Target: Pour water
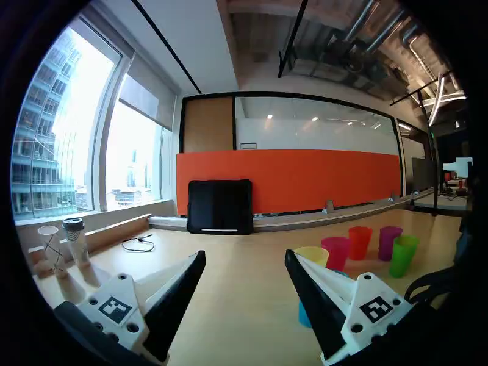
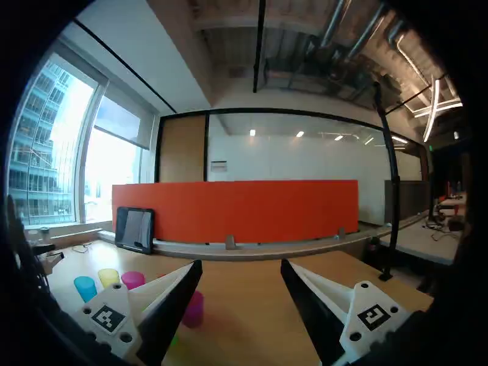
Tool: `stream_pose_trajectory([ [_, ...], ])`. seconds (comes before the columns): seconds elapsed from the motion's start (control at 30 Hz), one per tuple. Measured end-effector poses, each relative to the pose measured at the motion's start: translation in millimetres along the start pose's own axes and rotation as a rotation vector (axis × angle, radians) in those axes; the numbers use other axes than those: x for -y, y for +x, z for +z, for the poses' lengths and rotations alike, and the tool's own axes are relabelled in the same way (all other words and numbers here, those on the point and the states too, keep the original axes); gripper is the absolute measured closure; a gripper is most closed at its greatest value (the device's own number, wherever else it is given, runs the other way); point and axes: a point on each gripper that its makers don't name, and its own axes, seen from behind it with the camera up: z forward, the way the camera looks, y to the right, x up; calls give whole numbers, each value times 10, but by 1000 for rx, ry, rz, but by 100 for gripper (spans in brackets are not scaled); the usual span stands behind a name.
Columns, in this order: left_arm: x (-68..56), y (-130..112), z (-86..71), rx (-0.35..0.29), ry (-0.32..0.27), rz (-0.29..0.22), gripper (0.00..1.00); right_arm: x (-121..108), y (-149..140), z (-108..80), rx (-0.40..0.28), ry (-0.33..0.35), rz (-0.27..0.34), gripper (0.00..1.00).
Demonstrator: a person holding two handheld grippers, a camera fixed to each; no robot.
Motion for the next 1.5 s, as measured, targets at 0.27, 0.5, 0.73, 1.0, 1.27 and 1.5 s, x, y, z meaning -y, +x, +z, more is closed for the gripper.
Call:
stream_pose_trajectory([
  [0.27, 18, -52, 16, 18, -4, -16, 3, -5, 9, 13, -1, -2, -7, 0],
  [0.5, 2, -97, 25, 35, -11, -15, 3, 8, 17, 7, -1, -2, -14, 0],
  [0.73, 9, -100, 28, 36, -12, -15, 3, 7, -16, -4, 3, 0, -14, 1],
  [1.0, 2, -102, 33, 37, -12, -14, 3, -6, -35, -50, -9, 5, -20, 1],
  [1.27, 6, -100, 31, 38, -12, -14, 3, -81, -106, -111, -26, 0, -30, 0],
  [1.5, 6, -101, 26, 38, -12, -14, 4, -170, -261, -103, -25, -9, -42, 0],
])
